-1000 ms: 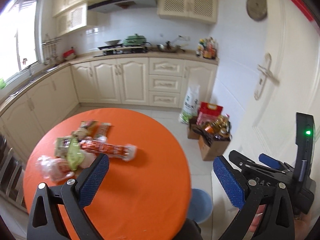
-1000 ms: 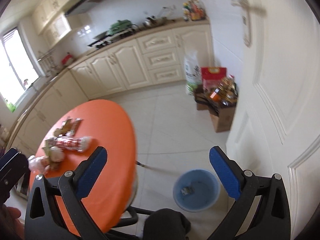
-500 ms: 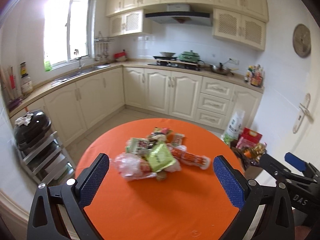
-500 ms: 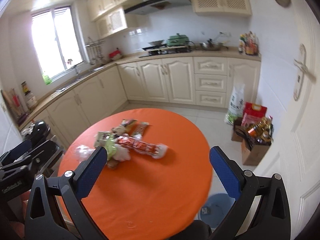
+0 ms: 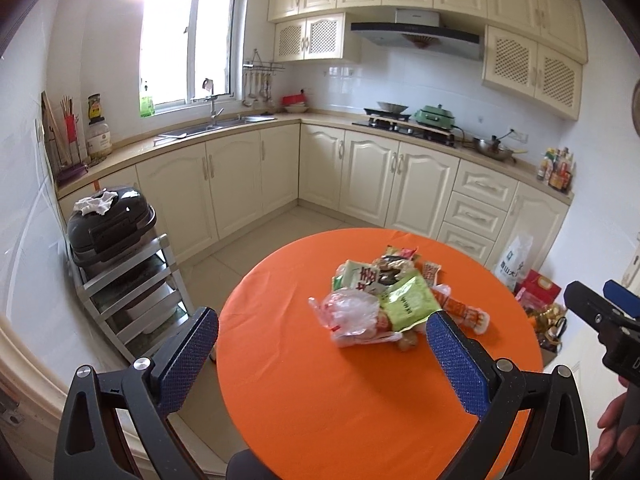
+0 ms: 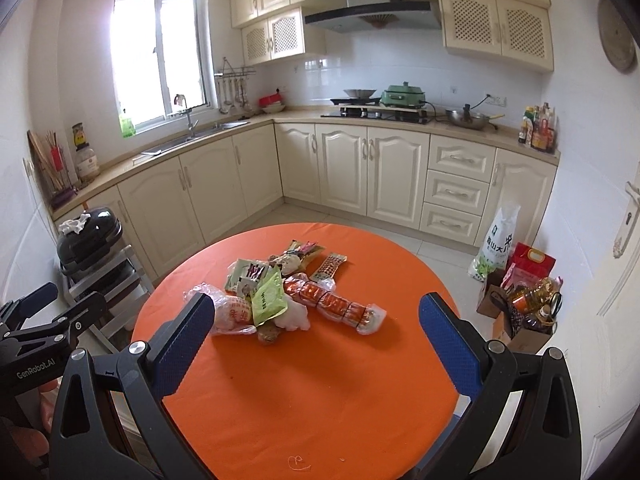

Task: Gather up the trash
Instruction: 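Grasp the clear plastic bag with the left tool while the right tool grasps the green packet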

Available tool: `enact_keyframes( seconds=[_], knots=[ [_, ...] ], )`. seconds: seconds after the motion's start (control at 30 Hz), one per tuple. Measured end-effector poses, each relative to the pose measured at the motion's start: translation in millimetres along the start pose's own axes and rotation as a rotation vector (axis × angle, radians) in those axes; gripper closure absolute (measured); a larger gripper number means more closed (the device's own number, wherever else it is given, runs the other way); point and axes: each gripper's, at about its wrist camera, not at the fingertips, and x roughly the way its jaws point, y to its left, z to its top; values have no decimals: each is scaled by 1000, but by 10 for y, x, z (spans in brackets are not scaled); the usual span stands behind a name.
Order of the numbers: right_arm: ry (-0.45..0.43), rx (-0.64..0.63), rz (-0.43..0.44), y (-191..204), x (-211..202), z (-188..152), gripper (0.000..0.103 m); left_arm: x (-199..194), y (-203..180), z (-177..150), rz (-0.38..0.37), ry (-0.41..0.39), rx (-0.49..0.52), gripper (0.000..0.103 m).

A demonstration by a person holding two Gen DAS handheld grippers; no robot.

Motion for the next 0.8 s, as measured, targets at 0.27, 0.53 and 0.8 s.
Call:
enact_keyframes(
  seconds=[0.27, 0.53, 0.8],
  knots=[
    [122, -41, 4, 160, 720, -55, 0, 787, 43, 195, -16, 107, 16, 1],
    [267, -57, 19, 233, 1609, -185, 0, 2016, -234, 467, -51, 248, 46, 1],
    [346, -78, 59, 360, 2214, -183, 0, 3176, -287, 862, -54, 321, 66, 1]
  ],
)
